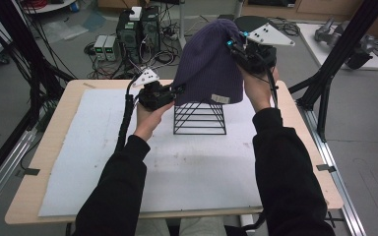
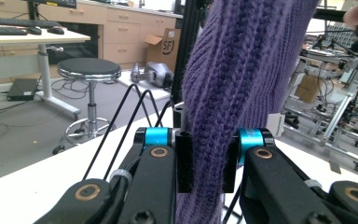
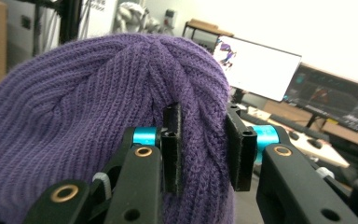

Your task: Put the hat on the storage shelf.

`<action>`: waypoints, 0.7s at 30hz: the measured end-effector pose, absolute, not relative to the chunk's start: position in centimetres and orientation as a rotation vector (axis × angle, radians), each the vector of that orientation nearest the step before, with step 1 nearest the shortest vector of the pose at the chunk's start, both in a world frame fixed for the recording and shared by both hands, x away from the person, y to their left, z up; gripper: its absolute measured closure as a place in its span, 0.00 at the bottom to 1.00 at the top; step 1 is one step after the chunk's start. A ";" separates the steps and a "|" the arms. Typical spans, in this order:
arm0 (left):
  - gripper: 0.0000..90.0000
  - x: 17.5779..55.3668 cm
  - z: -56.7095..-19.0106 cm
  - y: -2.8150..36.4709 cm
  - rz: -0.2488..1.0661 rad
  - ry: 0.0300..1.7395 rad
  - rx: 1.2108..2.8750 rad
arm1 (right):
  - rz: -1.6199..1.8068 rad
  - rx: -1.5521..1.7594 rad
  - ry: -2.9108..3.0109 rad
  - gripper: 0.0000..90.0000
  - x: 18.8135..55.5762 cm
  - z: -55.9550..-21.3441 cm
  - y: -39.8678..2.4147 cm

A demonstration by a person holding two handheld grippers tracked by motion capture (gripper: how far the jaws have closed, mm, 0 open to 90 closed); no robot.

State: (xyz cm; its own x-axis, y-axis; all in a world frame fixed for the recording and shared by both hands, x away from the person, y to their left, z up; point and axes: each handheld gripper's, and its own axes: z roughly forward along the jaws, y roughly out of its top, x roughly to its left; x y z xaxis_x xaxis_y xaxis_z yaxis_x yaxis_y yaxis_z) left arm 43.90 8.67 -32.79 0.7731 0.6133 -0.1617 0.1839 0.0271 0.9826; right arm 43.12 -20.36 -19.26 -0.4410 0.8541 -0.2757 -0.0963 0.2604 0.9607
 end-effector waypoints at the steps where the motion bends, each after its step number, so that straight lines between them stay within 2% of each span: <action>1: 0.91 43.8 -32.9 8.8 0.375 0.671 1.541 | 1.321 0.720 1.640 0.79 43.0 -19.3 -20.3; 14: 0.91 43.0 -35.1 9.6 0.338 0.697 1.571 | 1.303 0.832 1.784 0.80 42.4 -19.9 -19.4; 21: 0.90 42.7 -36.2 9.5 0.325 0.703 1.595 | 1.353 0.874 1.760 0.80 41.7 -22.2 -20.2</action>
State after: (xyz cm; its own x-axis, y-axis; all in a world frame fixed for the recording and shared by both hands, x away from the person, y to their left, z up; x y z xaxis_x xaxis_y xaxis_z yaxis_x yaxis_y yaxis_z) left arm 42.75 9.45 -36.21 0.7709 0.6078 -0.1907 0.2493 -0.0124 0.9684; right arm 41.69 -20.15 -22.15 -0.4961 0.8557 -0.1472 0.0781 0.2128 0.9740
